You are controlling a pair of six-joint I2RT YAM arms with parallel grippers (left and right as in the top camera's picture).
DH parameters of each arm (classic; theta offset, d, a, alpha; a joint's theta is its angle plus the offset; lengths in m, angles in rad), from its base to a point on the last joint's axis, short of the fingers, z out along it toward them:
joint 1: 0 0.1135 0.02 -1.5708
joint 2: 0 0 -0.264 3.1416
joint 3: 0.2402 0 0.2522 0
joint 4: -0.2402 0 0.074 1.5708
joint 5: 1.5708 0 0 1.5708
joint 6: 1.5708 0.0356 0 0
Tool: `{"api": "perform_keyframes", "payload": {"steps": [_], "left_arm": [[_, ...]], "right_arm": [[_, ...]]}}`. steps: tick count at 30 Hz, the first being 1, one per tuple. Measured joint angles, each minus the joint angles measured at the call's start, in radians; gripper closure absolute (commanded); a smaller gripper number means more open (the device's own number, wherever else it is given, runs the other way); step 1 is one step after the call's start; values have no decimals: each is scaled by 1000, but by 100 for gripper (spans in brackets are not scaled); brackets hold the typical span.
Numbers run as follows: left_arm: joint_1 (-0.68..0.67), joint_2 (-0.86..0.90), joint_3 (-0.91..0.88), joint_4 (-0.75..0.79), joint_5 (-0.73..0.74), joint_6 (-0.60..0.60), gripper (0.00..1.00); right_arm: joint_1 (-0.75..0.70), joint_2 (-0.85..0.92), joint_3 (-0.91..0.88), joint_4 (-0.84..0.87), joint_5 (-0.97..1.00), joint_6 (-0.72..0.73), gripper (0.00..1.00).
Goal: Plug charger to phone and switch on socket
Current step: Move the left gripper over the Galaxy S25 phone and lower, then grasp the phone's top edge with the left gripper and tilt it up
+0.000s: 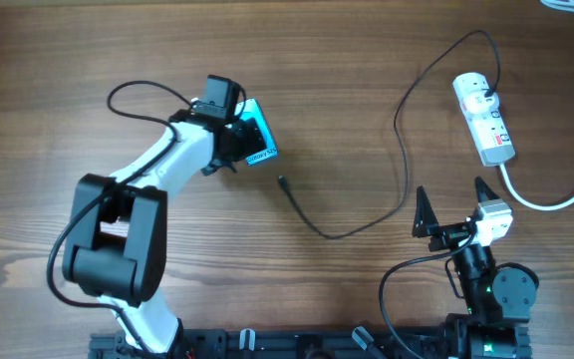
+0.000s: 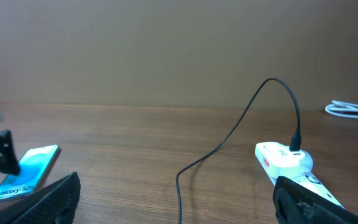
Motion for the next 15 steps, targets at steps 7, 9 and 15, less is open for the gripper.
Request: {"api": "perform_keyframes", "payload": {"steps": [7,9,15], "left_arm": [[-63,28,0,95,-31,0,0],[-82,35,1,96,-64,1,0],[-102,44,11,85,-97,2,1]], "right_arm": [[0,0,0,0,0,0,0],[0,0,0,0,0,0,0],[0,0,0,0,0,0,0]]}}
